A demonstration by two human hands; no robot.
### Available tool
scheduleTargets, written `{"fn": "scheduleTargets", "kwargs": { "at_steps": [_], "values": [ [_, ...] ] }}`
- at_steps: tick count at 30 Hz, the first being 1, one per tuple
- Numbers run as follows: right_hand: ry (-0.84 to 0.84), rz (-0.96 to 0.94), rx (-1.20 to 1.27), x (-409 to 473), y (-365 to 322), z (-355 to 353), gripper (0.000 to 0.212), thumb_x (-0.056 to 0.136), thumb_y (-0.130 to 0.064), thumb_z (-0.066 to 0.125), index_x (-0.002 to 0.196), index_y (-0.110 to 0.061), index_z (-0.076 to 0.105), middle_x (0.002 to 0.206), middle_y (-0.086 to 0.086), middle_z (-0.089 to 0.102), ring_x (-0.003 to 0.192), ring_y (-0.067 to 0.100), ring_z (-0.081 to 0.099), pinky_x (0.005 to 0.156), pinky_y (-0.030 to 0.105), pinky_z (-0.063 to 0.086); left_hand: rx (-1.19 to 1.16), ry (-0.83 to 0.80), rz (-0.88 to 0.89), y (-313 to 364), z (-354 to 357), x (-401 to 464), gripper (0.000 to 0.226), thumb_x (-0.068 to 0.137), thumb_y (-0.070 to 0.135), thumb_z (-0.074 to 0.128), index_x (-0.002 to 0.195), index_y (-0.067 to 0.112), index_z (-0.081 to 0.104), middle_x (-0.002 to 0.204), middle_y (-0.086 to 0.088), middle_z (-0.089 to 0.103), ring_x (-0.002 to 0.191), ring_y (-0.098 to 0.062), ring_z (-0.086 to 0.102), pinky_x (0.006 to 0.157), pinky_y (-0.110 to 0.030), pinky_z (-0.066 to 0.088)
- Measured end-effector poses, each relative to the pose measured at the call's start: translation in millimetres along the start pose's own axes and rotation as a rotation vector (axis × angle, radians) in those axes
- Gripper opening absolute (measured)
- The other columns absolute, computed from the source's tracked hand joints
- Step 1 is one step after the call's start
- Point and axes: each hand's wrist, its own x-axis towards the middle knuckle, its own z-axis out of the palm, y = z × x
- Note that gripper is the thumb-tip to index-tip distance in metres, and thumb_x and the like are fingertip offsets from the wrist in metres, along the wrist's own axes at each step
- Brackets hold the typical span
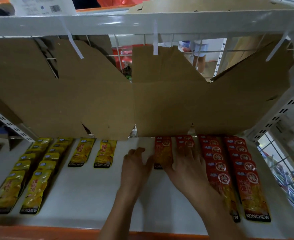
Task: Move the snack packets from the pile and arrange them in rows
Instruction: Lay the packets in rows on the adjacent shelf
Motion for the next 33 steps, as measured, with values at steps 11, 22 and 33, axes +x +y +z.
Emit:
{"fn": "scheduleTargets", "kwargs": {
  "at_steps": [11, 22, 33],
  "values": [
    [-0.236, -0.263, -0.079, -41.1, -50.6, 12.9, 0.076, 0.091, -0.067, 0.039, 0.152, -0.024, 0.024, 0.157, 0.011, 0.023, 0.147, 0.034, 0.015, 0.120, 0.051, 0.006, 0.309, 0.109, -0.104, -45.8, -54.9, -75.0, 0.067, 0.091, 0.059, 0.052, 0.139, 0.012, 0.054, 0.145, -0.020, 0.050, 0.138, -0.041, 0.039, 0.108, -0.047, 0.038],
    [-0.325, -0.539, -0.165, -89.6, -161.0, 36.7, 0.073, 0.088, -0.060, 0.048, 0.148, -0.022, 0.030, 0.153, 0.011, 0.028, 0.139, 0.031, 0.024, 0.114, 0.047, 0.021, 0.293, 0.153, -0.405, -125.4, -131.2, -160.2, 0.073, 0.094, 0.066, 0.041, 0.154, 0.024, 0.030, 0.163, -0.008, 0.023, 0.152, -0.028, 0.012, 0.122, -0.042, 0.015],
    [-0.335, -0.761, -0.154, -164.5, -317.8, 90.1, 0.081, 0.092, -0.061, 0.049, 0.155, -0.022, 0.016, 0.163, 0.012, 0.011, 0.149, 0.033, 0.010, 0.120, 0.047, 0.016, 0.332, 0.238, -0.556, -241.9, -244.0, -242.9, 0.071, 0.094, 0.063, 0.046, 0.152, 0.026, 0.030, 0.162, -0.006, 0.023, 0.151, -0.028, 0.013, 0.121, -0.045, 0.017]
  ]
}}
